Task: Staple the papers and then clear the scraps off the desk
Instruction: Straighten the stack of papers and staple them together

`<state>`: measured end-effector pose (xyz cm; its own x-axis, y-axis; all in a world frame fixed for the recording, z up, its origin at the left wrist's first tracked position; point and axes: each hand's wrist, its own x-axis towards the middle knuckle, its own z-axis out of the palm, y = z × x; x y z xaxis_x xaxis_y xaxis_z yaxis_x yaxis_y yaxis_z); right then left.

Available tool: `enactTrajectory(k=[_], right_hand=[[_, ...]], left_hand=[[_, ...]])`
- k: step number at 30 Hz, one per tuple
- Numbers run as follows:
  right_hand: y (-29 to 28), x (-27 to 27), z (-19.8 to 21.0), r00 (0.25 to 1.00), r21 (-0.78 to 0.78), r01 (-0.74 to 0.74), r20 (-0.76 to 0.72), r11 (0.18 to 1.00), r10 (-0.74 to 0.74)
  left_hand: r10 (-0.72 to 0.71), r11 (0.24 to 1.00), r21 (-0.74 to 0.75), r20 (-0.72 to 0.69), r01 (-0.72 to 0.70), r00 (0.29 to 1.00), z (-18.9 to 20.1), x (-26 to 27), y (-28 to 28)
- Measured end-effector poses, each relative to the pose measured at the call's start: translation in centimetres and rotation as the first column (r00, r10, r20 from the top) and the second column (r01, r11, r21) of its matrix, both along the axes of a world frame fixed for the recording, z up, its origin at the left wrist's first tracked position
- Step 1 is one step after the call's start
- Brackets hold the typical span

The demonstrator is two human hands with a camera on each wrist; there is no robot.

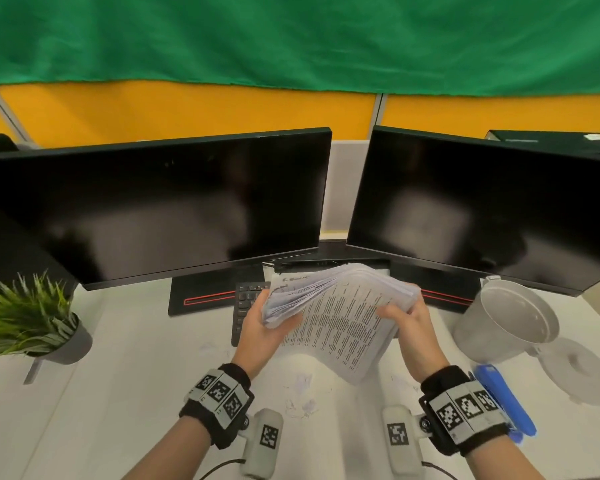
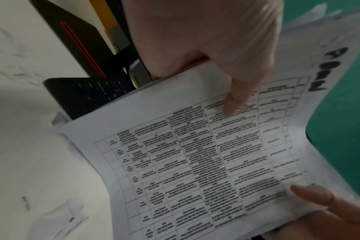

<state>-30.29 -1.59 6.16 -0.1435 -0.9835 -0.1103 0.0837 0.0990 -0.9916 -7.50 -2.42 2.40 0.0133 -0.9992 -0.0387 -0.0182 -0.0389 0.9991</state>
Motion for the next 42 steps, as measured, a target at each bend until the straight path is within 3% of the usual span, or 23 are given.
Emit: enactTrajectory(k=[4, 6, 7, 9, 10, 11, 12, 14, 17, 19, 23, 24, 25, 26, 28, 29, 30, 32, 39, 42], right_hand=[[0.1, 0.0, 0.1, 0.994, 0.034, -0.015, -0.107, 0.999, 0.019], [0.1, -0.8, 1.1, 0.952, -0.078, 0.037, -0.301, 0.996, -0.059], [0.1, -1.1, 2.0, 0.876, -0.186, 0.045, -0.466, 0.982, -0.128], [0.2, -1.3, 4.1, 0.604, -0.341, -0.064, -0.762, 0.938, -0.236], [0.2, -1.0, 5.1, 0.477, -0.342, -0.137, -0.845, 0.929, -0.241], [0.2, -0.5, 5.9, 0.409, -0.307, -0.195, -0.889, 0.931, -0.208], [0.0, -0.1, 6.1, 0.403, -0.269, -0.229, -0.901, 0.936, -0.161], [-0.5, 0.3, 6.1, 0.474, -0.215, -0.251, -0.877, 0.944, -0.074], [-1.1, 0.1, 5.0, 0.641, -0.215, -0.222, -0.767, 0.951, -0.024], [-0.8, -0.2, 3.9, 0.758, -0.206, -0.163, -0.652, 0.965, -0.011], [0.2, -1.9, 0.5, 0.949, -0.097, -0.004, -0.314, 0.995, -0.027], [0.3, -2.4, -0.3, 0.972, -0.068, 0.019, -0.231, 0.998, -0.034], [0.3, -2.9, -1.0, 0.986, -0.042, 0.037, -0.164, 0.998, -0.043], [0.4, -3.1, -1.6, 0.993, -0.019, 0.047, -0.109, 0.999, -0.049], [0.5, -3.1, -2.6, 0.999, 0.028, 0.041, -0.016, 0.999, -0.041], [0.6, -2.8, -3.0, 0.999, 0.055, 0.026, 0.017, 0.998, -0.027], [0.7, -2.5, -3.5, 0.999, 0.082, 0.008, 0.035, 0.997, -0.011], [0.7, -2.1, -4.4, 0.998, 0.132, -0.023, 0.054, 0.991, 0.016], [0.3, -1.7, -6.0, 0.997, 0.134, -0.027, -0.070, 0.991, 0.036], [0.0, -1.3, -4.3, 0.987, 0.019, 0.082, -0.141, 0.996, -0.078]], left_hand=[[0.013, 1.000, -0.027, 0.014, -0.012, 1.000, 0.1, -0.3, -0.2], [0.013, 0.997, -0.079, 0.066, -0.008, 0.998, 0.7, -0.3, -0.4], [0.002, 0.993, -0.117, 0.107, 0.011, 0.994, 1.2, -0.2, -0.6], [0.004, 0.969, -0.238, 0.269, 0.063, 0.963, 2.2, -0.3, -1.2], [0.024, 0.944, -0.310, 0.391, 0.108, 0.920, 2.8, -0.5, -1.5], [0.056, 0.914, -0.373, 0.513, 0.163, 0.857, 3.6, -0.8, -1.7], [0.090, 0.881, -0.415, 0.616, 0.226, 0.783, 4.6, -1.1, -1.9], [0.154, 0.825, -0.460, 0.743, 0.329, 0.651, 6.5, -2.0, -1.9], [0.240, 0.780, -0.496, 0.801, 0.382, 0.549, 8.1, -2.6, -1.9], [0.267, 0.799, -0.477, 0.827, 0.366, 0.496, 8.1, -1.8, -2.3], [0.259, 0.904, -0.342, 0.916, 0.257, 0.308, 7.3, 1.7, -2.9], [0.237, 0.931, -0.309, 0.918, 0.196, 0.318, 7.1, 2.6, -2.9], [0.204, 0.954, -0.273, 0.892, 0.122, 0.404, 6.7, 3.3, -2.9], [0.154, 0.975, -0.216, 0.813, 0.045, 0.562, 6.3, 4.0, -2.8], [0.075, 0.995, -0.086, 0.444, -0.041, 0.893, 5.3, 4.4, -2.4], [0.057, 0.998, -0.030, 0.259, -0.051, 0.964, 4.8, 4.2, -2.0], [0.051, 0.999, 0.006, 0.146, -0.052, 0.988, 4.2, 3.9, -1.6], [0.067, 0.998, 0.017, 0.053, -0.068, 0.996, 2.9, 3.4, -0.8], [0.064, 0.998, 0.021, 0.005, -0.064, 0.998, 0.3, 2.7, 0.4], [0.102, 0.995, 0.027, -0.089, -0.100, 0.991, 0.9, 2.0, 0.3]])
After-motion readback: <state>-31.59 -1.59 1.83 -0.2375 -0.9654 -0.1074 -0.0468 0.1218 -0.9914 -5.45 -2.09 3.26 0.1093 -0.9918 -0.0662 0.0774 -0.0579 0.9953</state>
